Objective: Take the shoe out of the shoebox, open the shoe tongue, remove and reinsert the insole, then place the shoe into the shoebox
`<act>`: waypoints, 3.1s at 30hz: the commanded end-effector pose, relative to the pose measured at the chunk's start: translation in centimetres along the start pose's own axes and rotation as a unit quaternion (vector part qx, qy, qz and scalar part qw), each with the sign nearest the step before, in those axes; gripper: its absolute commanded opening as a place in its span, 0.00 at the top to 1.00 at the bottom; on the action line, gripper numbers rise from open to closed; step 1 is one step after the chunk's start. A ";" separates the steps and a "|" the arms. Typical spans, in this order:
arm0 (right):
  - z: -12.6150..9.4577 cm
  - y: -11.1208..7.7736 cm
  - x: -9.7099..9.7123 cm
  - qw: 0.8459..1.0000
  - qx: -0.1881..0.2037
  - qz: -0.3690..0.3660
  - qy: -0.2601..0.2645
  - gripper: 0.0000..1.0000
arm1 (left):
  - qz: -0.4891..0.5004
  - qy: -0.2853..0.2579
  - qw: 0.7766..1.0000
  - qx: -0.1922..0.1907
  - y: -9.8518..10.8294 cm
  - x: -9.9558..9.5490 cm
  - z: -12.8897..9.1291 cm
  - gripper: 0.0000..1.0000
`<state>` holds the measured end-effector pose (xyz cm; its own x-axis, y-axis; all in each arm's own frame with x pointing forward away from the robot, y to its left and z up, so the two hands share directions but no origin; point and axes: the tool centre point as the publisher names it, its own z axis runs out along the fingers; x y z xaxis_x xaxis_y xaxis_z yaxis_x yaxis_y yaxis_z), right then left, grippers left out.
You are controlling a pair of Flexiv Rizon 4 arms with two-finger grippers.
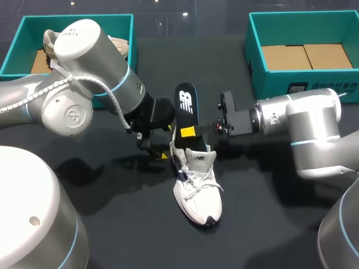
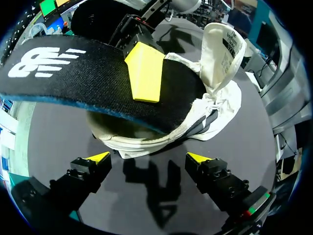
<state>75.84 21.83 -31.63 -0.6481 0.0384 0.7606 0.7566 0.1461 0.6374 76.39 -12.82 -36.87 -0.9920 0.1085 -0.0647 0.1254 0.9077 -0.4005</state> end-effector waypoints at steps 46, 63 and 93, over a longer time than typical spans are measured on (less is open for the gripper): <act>0.5 -1.0 -1.0 0.998 0.047 -0.003 0.047 0.92 | 0.000 0.000 1.000 -0.001 0.0 0.0 0.0 0.00; 0.2 -4.9 -1.6 0.996 0.030 0.054 0.071 1.00 | 0.000 0.000 1.000 -0.001 0.0 0.0 0.0 0.00; 0.4 -0.4 -0.7 0.997 0.061 0.003 0.040 1.00 | 0.000 0.000 1.000 -0.001 0.0 0.0 0.0 0.00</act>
<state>75.78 21.85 -31.56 -0.6377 -0.0330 0.7695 0.7370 0.2641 0.6221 76.39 -12.82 -36.87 -0.9920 0.1085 -0.0647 0.1254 0.9077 -0.4004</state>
